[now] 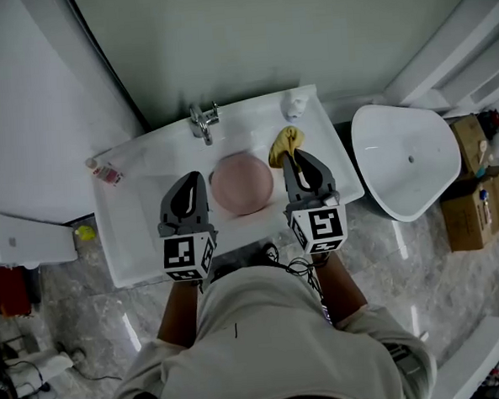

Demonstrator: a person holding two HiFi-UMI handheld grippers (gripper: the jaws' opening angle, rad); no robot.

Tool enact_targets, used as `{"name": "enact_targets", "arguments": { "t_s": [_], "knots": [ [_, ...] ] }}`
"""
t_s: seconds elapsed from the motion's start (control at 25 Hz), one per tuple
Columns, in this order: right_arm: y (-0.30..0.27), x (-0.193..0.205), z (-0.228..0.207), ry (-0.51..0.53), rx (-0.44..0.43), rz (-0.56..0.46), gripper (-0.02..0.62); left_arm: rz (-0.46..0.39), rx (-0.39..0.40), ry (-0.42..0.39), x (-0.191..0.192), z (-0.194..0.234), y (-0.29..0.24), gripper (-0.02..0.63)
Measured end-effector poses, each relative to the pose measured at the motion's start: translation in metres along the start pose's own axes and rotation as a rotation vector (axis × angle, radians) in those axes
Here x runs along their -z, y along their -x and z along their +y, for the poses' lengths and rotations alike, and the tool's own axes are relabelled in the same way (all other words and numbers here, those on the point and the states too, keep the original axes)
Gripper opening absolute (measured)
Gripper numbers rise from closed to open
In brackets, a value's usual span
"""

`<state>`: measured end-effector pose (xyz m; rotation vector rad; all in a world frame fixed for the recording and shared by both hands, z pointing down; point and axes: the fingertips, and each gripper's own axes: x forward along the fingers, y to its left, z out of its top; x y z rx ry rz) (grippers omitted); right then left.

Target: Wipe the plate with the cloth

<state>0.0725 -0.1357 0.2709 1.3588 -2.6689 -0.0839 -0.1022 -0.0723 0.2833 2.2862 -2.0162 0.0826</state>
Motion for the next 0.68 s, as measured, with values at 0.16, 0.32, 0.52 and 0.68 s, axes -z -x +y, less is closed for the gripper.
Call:
{"name": "enact_targets", "arguments": {
  "t_s": [0.16, 0.32, 0.52, 0.68],
  "knots": [
    [0.001, -0.001, 0.0, 0.008, 0.001, -0.005, 0.037, 0.004, 0.001, 0.001, 0.002, -0.001, 0.0, 0.026],
    [0.007, 0.0, -0.001, 0.003, 0.007, -0.009, 0.037, 0.008, 0.001, -0.003, 0.004, -0.003, 0.003, 0.026],
    [0.013, 0.0, -0.004, 0.006, 0.009, -0.008, 0.037, 0.01, 0.01, 0.004, 0.006, -0.01, 0.005, 0.026],
    [0.012, -0.002, -0.006, -0.001, 0.012, -0.02, 0.037, 0.006, 0.013, 0.002, 0.006, -0.01, 0.003, 0.026]
  ]
}}
